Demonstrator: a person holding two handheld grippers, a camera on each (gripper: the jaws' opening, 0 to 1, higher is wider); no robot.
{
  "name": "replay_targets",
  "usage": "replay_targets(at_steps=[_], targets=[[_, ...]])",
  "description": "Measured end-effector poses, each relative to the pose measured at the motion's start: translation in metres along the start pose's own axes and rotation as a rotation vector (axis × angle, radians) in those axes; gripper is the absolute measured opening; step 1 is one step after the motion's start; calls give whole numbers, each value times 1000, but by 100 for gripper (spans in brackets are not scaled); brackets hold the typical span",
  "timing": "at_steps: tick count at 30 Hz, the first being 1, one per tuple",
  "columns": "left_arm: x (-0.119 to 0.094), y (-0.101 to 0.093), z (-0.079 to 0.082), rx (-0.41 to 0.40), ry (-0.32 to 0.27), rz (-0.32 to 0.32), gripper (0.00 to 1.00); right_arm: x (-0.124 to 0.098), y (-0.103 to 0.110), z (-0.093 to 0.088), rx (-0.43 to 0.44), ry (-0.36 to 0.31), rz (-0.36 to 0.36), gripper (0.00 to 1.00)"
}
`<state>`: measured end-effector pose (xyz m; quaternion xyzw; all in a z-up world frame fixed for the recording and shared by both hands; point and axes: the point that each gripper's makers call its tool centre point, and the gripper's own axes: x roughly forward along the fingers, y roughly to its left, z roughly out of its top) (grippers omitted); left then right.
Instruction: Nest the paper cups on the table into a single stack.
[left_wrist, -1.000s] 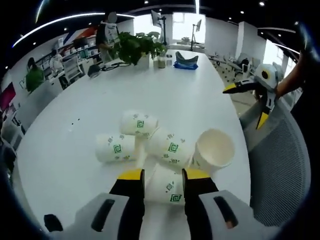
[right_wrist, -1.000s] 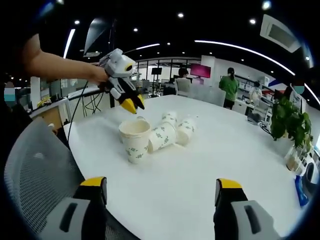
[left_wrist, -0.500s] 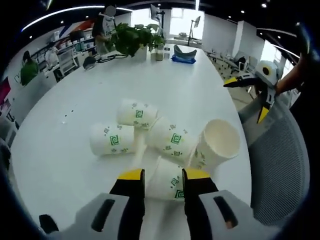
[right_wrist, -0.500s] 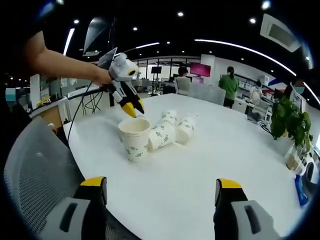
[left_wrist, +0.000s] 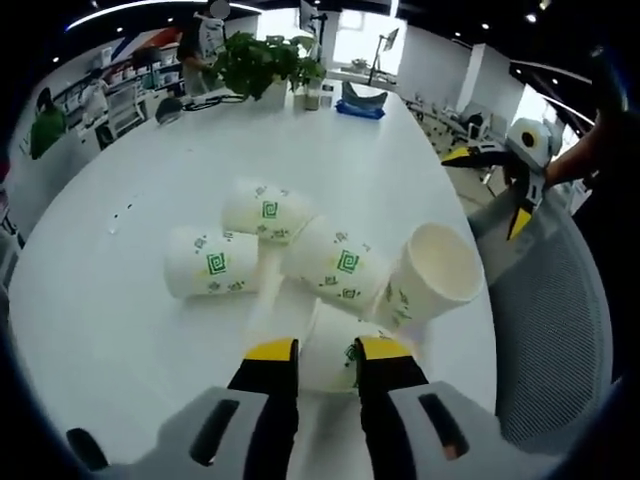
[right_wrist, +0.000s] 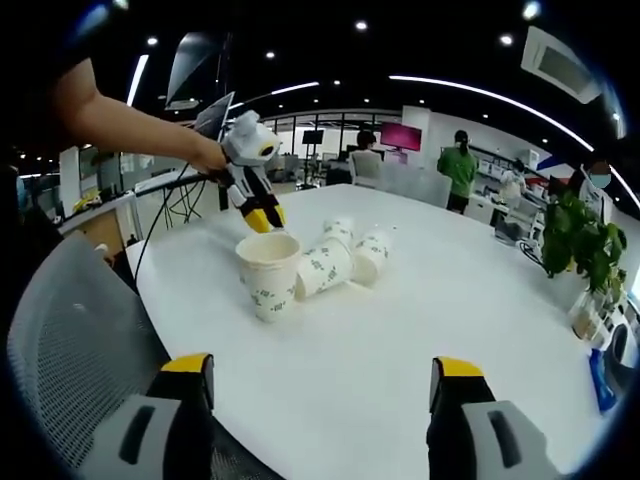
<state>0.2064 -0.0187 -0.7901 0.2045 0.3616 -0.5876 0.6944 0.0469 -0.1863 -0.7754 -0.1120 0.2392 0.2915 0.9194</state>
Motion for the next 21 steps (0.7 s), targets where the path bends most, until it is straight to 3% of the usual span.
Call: replay_targets(at_steps=[15,21], targets=[[-18,-14,-15,-27,29,-11,8,0,0,-1,-7,6,3,87],[-29,-17,-24,-35,9,-11,5,0,0,0,-7,3,2,87]])
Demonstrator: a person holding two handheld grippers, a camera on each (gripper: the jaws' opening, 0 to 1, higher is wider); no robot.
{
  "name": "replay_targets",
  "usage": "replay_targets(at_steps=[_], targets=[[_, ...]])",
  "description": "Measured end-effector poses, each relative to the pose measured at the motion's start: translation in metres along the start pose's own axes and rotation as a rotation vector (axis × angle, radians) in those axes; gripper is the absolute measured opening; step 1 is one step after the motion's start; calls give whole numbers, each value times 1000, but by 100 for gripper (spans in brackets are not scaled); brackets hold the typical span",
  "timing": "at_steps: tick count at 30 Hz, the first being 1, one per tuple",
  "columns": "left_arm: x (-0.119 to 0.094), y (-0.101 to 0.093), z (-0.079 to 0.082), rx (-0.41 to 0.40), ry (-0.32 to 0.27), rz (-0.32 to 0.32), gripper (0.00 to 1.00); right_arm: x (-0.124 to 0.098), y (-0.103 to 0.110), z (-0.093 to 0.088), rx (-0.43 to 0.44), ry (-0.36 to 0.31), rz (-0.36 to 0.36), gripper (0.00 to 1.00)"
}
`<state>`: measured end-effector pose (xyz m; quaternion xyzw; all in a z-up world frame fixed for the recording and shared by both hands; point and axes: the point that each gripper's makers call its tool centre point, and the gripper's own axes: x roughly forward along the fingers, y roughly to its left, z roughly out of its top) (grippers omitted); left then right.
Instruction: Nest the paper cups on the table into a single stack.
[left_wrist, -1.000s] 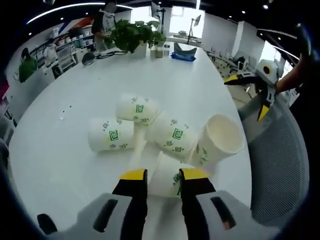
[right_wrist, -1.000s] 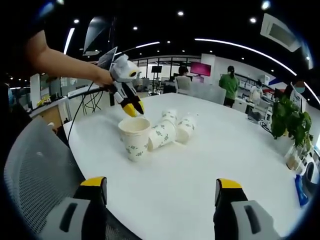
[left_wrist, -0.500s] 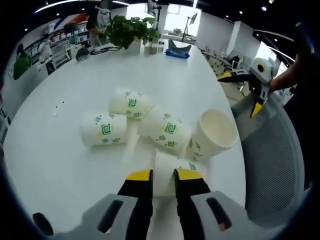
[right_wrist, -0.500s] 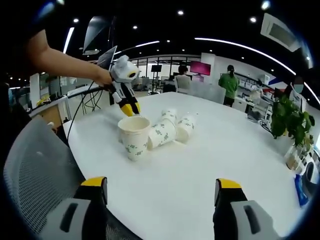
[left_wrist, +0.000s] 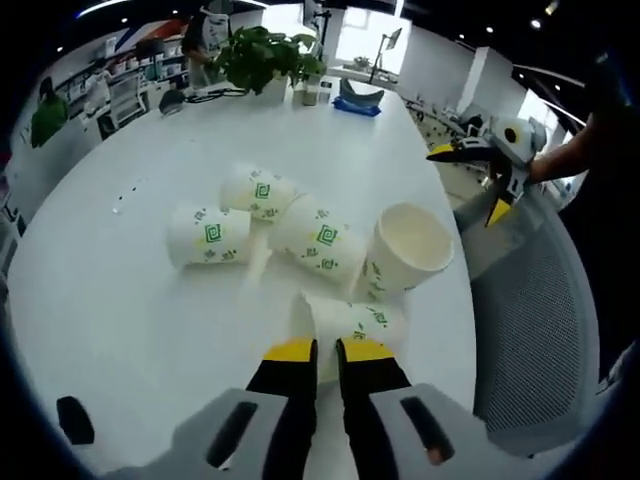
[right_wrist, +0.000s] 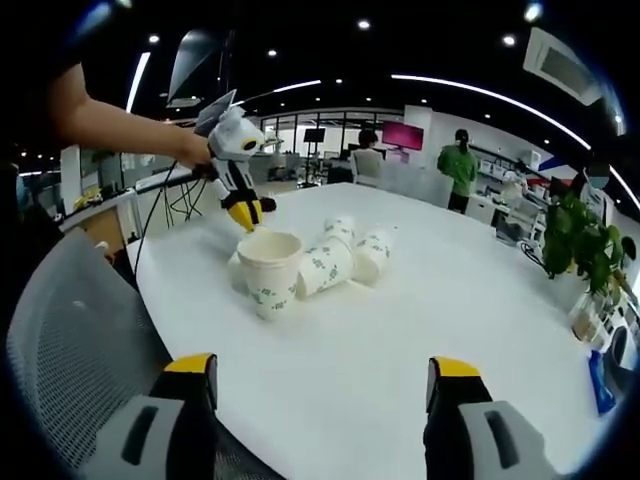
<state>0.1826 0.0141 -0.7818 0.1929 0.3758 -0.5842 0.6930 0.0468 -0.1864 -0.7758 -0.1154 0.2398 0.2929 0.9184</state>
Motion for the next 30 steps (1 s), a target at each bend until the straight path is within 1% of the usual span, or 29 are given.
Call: replay_targets(at_steps=[2,5,12,23,25,30], targets=[[-3,-8,-4,5,3,0,3,0,0,0,-2,3,1,87],[-6,-10,-7,2,2,-5,0,0,1,0,-3,-2,1,87],[-12,-20,-16,-6,-12,2,0,0,1,1,-6,-7,6,87],[-30,-30,-20,-26,-59,70,0,0,3,3,-13,-25,21,88],[-35,-30,-20,-23,-67,88,0,-1,4,5,-14,-39,22,89],[-46,-36,-17,-24,-87,130,0,0,6,7,-14,-48,30,90]])
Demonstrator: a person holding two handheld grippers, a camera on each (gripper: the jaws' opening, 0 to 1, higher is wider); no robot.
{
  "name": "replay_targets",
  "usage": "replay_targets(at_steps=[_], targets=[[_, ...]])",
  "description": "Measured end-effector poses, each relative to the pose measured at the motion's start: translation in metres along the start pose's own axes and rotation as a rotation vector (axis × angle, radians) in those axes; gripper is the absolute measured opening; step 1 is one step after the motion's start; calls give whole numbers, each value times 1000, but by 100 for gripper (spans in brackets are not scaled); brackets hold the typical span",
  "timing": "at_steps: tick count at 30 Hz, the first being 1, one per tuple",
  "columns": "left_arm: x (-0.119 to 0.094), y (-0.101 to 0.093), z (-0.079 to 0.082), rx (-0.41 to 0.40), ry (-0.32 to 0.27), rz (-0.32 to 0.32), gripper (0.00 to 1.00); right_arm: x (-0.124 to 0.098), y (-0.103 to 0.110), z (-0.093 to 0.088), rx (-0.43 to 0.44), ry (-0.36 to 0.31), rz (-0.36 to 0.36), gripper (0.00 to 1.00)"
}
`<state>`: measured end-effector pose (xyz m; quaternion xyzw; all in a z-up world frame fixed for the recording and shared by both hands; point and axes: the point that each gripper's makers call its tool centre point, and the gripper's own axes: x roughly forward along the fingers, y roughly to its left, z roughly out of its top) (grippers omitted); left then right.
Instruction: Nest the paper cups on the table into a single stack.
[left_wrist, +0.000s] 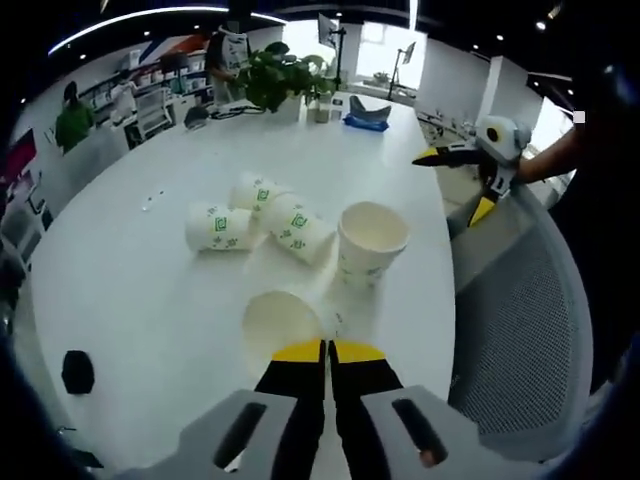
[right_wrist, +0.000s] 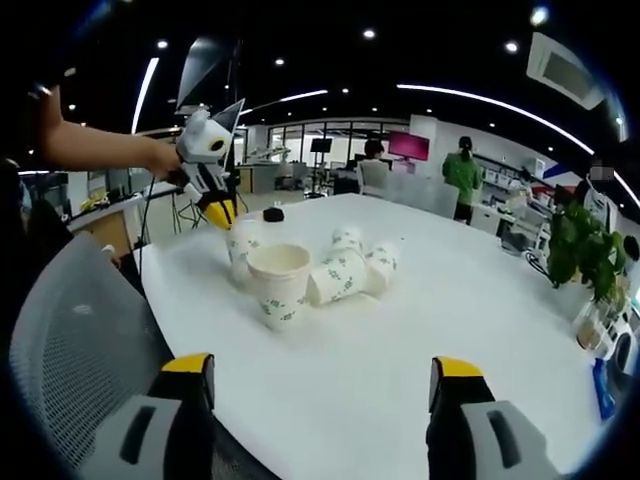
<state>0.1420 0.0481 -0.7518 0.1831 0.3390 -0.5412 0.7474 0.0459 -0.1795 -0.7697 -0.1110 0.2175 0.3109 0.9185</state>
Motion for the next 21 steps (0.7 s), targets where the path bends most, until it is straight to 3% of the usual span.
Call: replay_targets(at_steps=[8,14,21], targets=[[-16,-3,13,13,-31,32,0,0,1,0,-4,2,1,90],[-27,-3,32,51,-68,74,0,0,0,1,-3,-3,-5,91],[-35,-13,55,82,-94,78,0,0,-1,1,1,-6,-7,91]])
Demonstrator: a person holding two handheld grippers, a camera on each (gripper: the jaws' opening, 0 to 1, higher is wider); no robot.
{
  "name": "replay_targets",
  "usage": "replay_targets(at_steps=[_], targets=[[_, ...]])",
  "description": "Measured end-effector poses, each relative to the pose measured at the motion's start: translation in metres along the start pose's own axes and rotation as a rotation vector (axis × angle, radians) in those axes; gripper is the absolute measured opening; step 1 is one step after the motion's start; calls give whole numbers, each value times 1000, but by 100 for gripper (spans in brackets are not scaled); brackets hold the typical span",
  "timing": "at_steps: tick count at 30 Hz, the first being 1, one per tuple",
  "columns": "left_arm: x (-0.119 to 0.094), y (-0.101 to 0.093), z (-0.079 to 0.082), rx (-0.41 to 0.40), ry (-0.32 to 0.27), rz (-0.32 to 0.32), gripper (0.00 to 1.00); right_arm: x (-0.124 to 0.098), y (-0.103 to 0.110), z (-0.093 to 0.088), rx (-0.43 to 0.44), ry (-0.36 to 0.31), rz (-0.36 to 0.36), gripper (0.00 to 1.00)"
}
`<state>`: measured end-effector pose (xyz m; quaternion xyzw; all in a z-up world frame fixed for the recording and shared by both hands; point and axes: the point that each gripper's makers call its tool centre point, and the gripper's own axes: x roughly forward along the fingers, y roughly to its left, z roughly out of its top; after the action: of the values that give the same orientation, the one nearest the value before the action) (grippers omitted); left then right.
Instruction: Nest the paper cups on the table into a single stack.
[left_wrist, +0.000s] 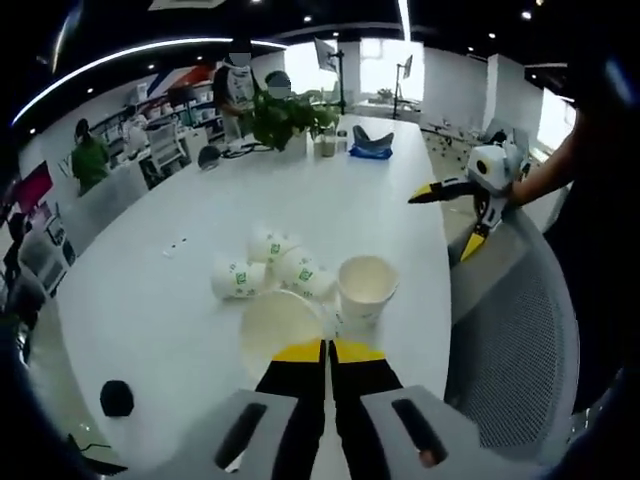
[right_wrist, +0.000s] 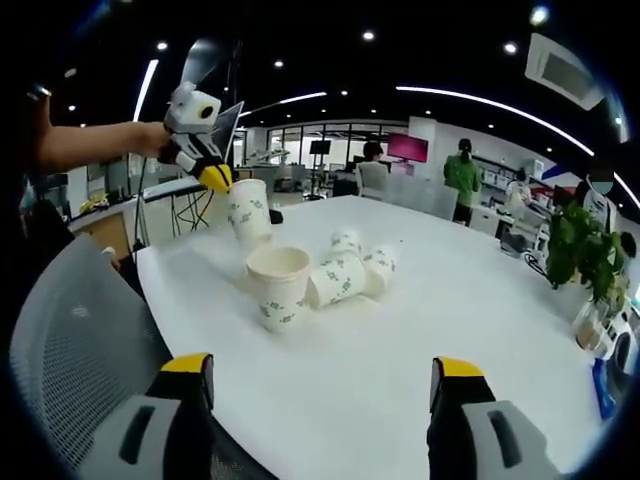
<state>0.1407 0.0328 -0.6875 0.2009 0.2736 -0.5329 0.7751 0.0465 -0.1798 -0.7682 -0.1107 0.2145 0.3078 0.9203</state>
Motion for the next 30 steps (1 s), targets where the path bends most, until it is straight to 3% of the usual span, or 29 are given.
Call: replay_targets(at_steps=[11,30], targets=[[-6,-18,39,67,-33,-4,0,0,2,1,-1,1,2,90],[5,-43,68,159,-28,-58,0,-1,-1,1,4,-4,-5,90]])
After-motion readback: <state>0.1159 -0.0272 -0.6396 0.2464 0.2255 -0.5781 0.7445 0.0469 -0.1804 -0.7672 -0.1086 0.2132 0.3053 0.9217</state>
